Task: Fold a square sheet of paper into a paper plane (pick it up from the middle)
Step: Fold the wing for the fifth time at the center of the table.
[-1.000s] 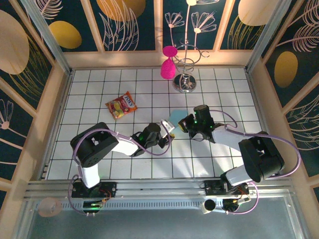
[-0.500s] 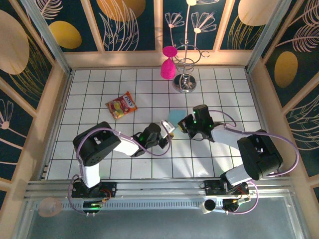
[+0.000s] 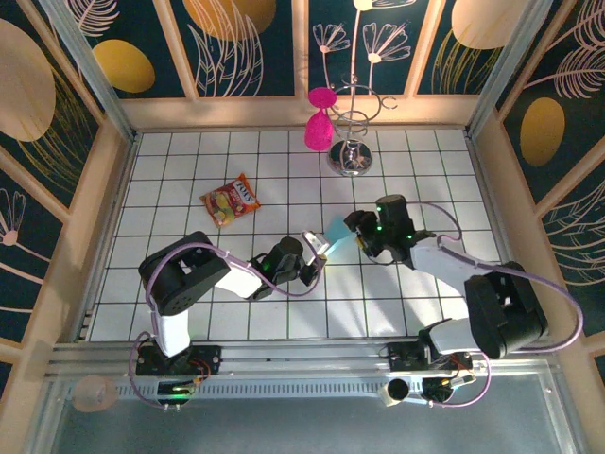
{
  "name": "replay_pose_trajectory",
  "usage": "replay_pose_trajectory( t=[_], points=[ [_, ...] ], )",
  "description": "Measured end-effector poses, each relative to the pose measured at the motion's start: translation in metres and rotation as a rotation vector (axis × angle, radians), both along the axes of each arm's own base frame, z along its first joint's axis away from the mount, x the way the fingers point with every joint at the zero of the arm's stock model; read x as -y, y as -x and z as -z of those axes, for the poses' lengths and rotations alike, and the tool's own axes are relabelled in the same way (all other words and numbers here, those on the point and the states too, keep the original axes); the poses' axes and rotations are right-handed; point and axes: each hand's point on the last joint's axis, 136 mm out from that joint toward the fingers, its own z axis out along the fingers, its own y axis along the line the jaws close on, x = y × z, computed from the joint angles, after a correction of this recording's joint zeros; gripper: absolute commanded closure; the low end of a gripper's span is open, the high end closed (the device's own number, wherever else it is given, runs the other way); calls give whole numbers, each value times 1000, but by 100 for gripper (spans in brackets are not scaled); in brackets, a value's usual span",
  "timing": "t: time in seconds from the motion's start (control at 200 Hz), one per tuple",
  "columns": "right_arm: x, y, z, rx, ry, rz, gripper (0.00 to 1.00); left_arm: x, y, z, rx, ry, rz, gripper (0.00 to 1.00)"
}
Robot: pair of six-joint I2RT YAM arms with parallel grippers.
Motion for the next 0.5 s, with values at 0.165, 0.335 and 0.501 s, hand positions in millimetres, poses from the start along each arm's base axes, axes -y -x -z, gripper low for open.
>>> replay_pose_trajectory(
  t=[0.165,0.335,0.501],
  points=[
    [14,-7,-16,110,58,-20,36,4,8,0,-115,69,0,97],
    [18,-2,-8,152,110,-83,35,3,7,-7,-266,171,-26,100],
    [17,9,5,168,126,-158,34,1,7,-9,-406,247,-63,100]
  ],
)
